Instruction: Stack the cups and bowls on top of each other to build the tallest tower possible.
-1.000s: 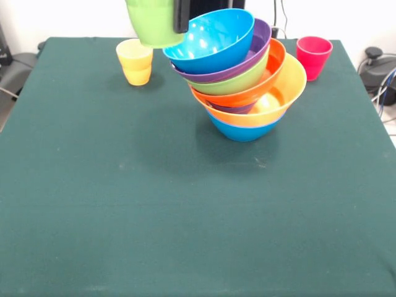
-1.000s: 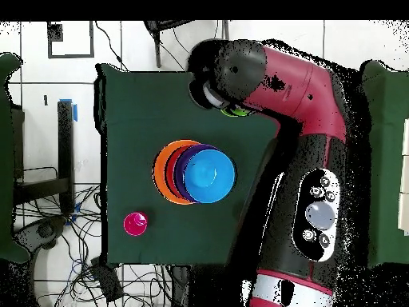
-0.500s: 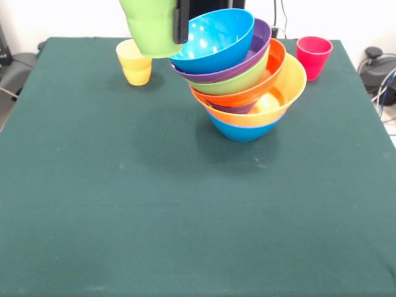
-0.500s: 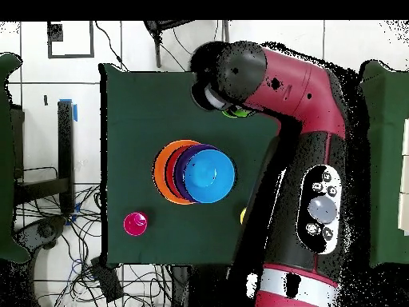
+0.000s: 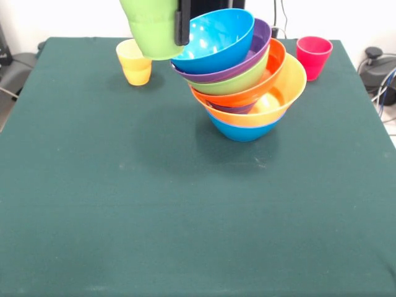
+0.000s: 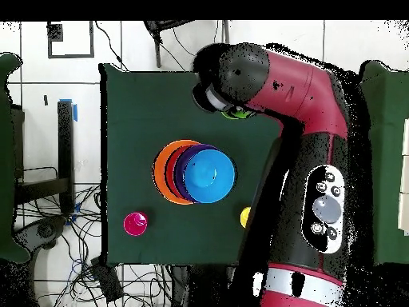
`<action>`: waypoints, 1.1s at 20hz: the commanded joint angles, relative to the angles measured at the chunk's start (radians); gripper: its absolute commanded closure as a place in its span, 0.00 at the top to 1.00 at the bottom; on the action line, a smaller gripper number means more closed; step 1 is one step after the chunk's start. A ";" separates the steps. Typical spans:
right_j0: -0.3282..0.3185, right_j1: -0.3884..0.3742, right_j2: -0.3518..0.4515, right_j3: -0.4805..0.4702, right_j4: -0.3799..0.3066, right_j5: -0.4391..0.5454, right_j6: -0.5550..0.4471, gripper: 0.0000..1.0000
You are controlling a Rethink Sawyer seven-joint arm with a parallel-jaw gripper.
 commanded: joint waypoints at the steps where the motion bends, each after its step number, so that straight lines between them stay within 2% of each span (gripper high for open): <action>1: -0.022 0.001 0.116 0.093 -0.086 0.114 -0.265 0.00; 7: -0.023 -0.021 0.114 0.131 -0.095 0.107 -0.256 0.00; 22: 0.001 -0.144 0.108 0.294 -0.098 0.075 -0.236 0.00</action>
